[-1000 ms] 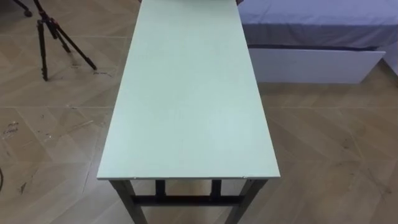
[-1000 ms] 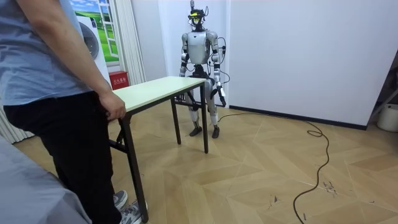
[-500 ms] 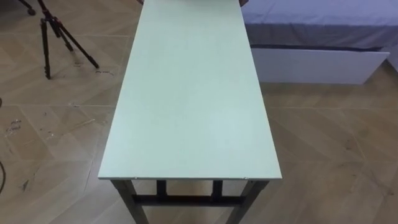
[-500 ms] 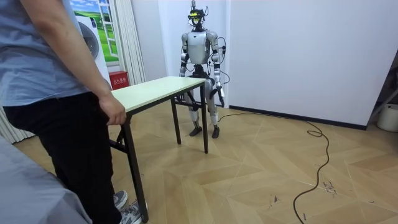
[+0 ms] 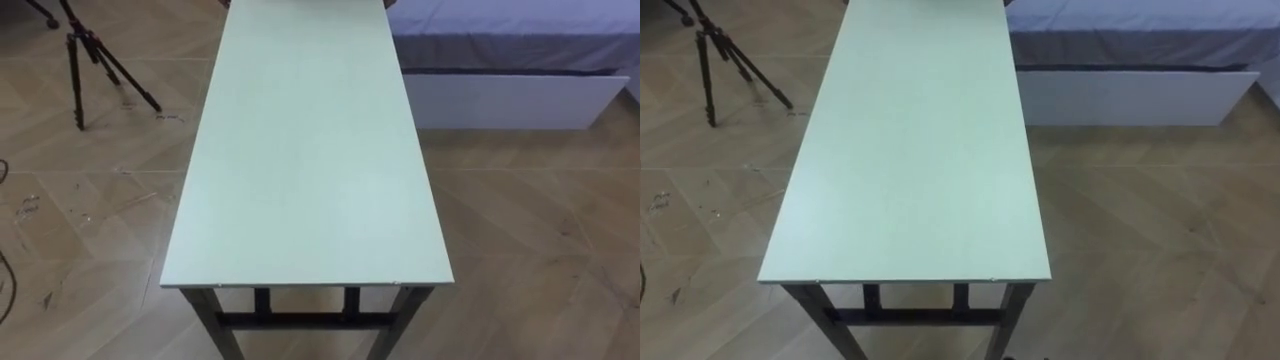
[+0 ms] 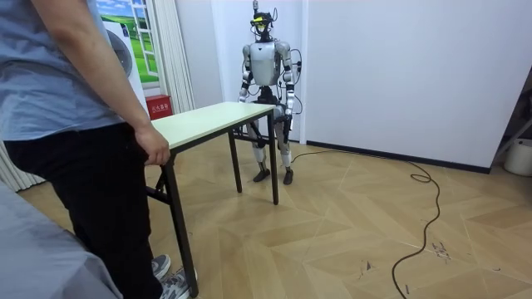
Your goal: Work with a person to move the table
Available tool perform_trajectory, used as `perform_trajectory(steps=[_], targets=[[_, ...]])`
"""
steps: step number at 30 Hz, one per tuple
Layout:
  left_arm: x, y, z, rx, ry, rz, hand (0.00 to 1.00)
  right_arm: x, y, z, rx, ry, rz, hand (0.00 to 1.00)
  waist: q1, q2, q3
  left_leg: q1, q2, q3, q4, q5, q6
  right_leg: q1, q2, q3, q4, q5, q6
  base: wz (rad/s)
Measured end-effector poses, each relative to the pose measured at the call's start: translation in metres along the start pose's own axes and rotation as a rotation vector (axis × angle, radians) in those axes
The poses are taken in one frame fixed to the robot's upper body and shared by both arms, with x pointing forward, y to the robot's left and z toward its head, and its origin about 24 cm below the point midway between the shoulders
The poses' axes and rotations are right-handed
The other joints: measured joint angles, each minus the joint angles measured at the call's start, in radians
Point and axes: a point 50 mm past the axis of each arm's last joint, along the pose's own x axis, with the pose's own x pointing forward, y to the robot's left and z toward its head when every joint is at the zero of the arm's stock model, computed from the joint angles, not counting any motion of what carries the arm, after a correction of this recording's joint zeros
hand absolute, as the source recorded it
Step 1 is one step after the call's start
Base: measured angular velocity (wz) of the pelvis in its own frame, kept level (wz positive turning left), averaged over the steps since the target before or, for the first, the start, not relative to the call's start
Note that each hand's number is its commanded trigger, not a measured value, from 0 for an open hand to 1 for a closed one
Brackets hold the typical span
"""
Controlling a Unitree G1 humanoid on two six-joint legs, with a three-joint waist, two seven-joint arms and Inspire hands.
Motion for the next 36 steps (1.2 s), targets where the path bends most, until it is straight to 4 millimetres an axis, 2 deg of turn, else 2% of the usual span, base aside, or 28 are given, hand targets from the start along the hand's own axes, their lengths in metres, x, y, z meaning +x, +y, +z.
perform_trajectory(steps=[1, 6, 10, 13, 19, 22, 26, 36], targets=[[-0.001, -0.004, -0.001, -0.028, -0.005, -0.030, 0.00, -0.001, 0.003, 0.001, 0.021, -0.012, 0.033, 0.00, 0.000, 0.002, -0.0021, -0.006, 0.000, 0.003, 0.000, 0.000, 0.000, -0.007, 0.000, 0.000, 0.001, 0.000, 0.000, 0.00], [-0.003, -0.029, -0.004, -0.163, -0.006, -0.177, 0.00, -0.002, 0.021, -0.003, 0.103, -0.028, 0.165, 0.00, 0.002, 0.013, 0.0014, -0.011, 0.001, 0.006, 0.000, 0.000, 0.000, -0.014, 0.000, 0.001, 0.014, 0.000, 0.000, -0.04], [-0.017, -0.065, 0.005, -0.284, -0.042, -0.421, 0.00, -0.007, 0.052, -0.001, 0.111, -0.045, 0.350, 0.00, 0.001, 0.016, 0.0047, -0.023, 0.003, 0.005, -0.001, 0.000, 0.000, -0.027, -0.006, -0.004, 0.017, 0.000, 0.000, -0.01], [-0.020, -0.084, 0.006, -0.270, -0.021, -0.527, 0.00, -0.007, 0.072, -0.001, 0.125, -0.027, 0.467, 0.00, 0.001, 0.017, 0.0055, -0.021, 0.003, 0.003, -0.001, 0.000, 0.000, -0.027, -0.006, -0.001, 0.026, 0.000, 0.000, 0.00], [-0.029, -0.117, 0.000, -0.214, 0.022, -0.668, 0.00, -0.008, 0.096, -0.005, 0.119, 0.007, 0.574, 0.00, 0.000, 0.006, 0.0110, -0.030, -0.004, 0.005, -0.001, 0.000, 0.000, -0.042, -0.016, -0.003, 0.033, 0.000, 0.000, 0.02], [-0.034, -0.126, 0.002, -0.208, 0.015, -0.721, 0.00, -0.009, 0.104, -0.006, 0.113, 0.012, 0.621, 0.00, 0.000, 0.003, 0.0092, -0.031, -0.007, 0.003, -0.001, 0.000, 0.000, -0.044, -0.018, -0.005, 0.036, 0.001, 0.002, 0.00], [-0.035, -0.127, 0.004, -0.203, 0.009, -0.736, 0.00, -0.010, 0.108, -0.007, 0.107, 0.020, 0.651, 0.00, 0.000, -0.001, 0.0068, -0.030, -0.008, 0.003, -0.001, 0.000, 0.000, -0.044, -0.018, -0.006, 0.040, 0.001, 0.003, 0.00], [-0.041, -0.132, 0.012, -0.181, -0.012, -0.781, 0.00, -0.011, 0.117, -0.004, 0.110, 0.024, 0.712, 0.00, 0.003, 0.006, 0.0092, -0.033, -0.009, 0.004, -0.001, 0.000, 0.000, -0.047, -0.018, -0.008, 0.046, 0.001, 0.003, 0.00]])
